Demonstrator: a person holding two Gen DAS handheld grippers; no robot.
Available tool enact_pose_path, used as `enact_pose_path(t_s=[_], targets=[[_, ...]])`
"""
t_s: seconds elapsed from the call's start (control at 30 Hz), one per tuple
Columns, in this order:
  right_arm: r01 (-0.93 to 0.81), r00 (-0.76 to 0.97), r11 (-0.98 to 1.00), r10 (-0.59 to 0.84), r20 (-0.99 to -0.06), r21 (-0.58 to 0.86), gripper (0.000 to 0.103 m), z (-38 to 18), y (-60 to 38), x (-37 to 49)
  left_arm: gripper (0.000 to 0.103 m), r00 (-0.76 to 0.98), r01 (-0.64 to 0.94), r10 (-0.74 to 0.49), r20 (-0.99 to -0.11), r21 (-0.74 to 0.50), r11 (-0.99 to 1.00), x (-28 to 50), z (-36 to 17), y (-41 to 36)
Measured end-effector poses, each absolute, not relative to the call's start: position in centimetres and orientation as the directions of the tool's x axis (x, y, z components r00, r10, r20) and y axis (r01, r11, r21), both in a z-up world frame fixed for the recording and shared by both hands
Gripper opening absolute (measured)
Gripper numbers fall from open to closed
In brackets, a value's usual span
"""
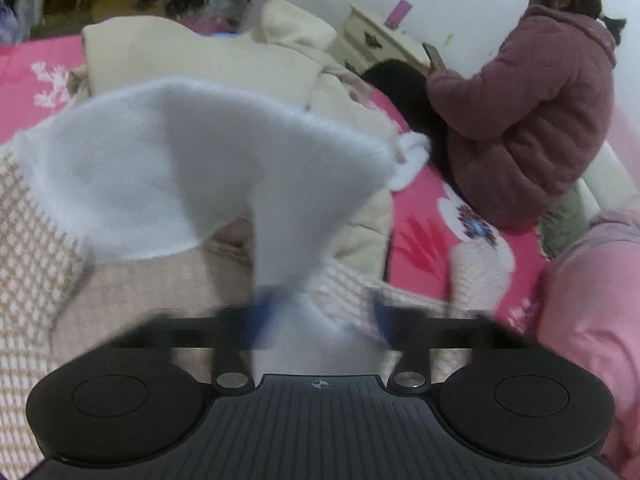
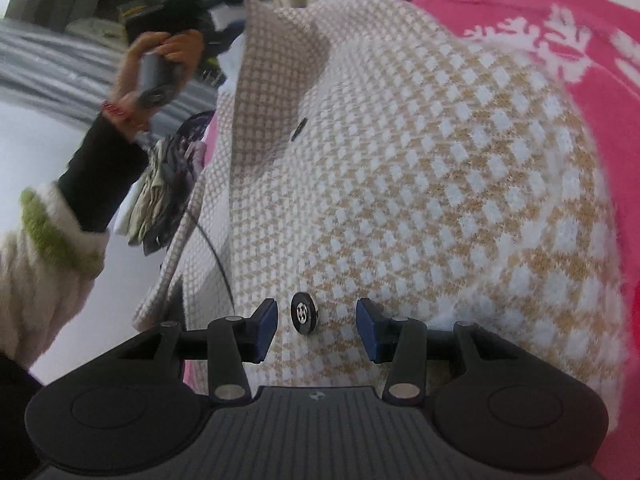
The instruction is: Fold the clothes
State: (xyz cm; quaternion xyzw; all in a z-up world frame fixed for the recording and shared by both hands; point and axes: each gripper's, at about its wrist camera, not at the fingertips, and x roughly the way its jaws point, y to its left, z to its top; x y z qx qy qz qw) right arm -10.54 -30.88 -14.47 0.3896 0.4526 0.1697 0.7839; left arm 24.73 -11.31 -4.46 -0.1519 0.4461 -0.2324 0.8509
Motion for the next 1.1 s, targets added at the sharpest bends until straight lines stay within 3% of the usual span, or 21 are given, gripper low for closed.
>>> enact_pose_path(t_s=[0.2, 0.4, 0.5, 0.53, 0.6, 0.73, 0.8, 0.97, 1.1], targets=[[0.046, 0.524, 0.650, 0.631, -0.573, 0.758, 0.046, -14.5, -31.0, -10.8, 0.000, 0.597, 0.258, -0.593, -0.540, -0.571, 0.780, 22.0, -4.4, -2.2], [0.057, 0.522, 0.637, 0.638, -0.567, 0.769, 0.046, -14.5, -31.5, -10.6, 0.000, 0.643, 0.011, -0.407, -0.648, -0.524, 0.852, 24.6, -9.3, 4.5], [0.077, 0.535, 0.637, 0.623, -0.571, 0.767, 0.046, -14.3, -31.5, -11.0, 0.001, 0.627, -0.042, -0.423, -0.654, -0.571, 0.820, 24.8, -10.1, 6.3], [0.085, 0.540, 0.637, 0.616, -0.573, 0.766, 0.046, -14.1, -31.5, -11.2, 0.003, 0.627, -0.013, -0.454, -0.634, -0.590, 0.807, 24.3, -9.7, 6.4], [0.094, 0.549, 0.638, 0.607, -0.575, 0.764, 0.047, -13.9, -31.4, -11.3, 0.029, 0.607, 0.058, -0.509, -0.610, -0.606, 0.794, 23.0, -8.7, 6.1], [0.085, 0.578, 0.598, 0.622, -0.529, 0.797, 0.051, -12.9, -31.3, -12.0, 0.047, 0.499, 0.222, -0.655, -0.567, -0.647, 0.729, 19.8, -7.2, 4.3], [0.089, 0.575, 0.585, 0.630, -0.522, 0.806, 0.052, -12.4, -31.0, -12.8, 0.069, 0.428, 0.295, -0.717, -0.550, -0.665, 0.686, 18.0, -7.0, 3.4], [0.154, 0.537, 0.560, 0.644, -0.545, 0.814, 0.054, -12.2, -30.2, -16.9, 0.071, 0.325, 0.307, -0.755, -0.569, -0.692, 0.654, 12.9, -8.5, 2.1], [0.310, 0.644, 0.514, 0.505, -0.574, 0.800, 0.055, -11.9, -33.8, -20.5, 0.071, 0.278, 0.297, -0.734, -0.620, -0.671, 0.680, 9.8, -9.9, 2.1]])
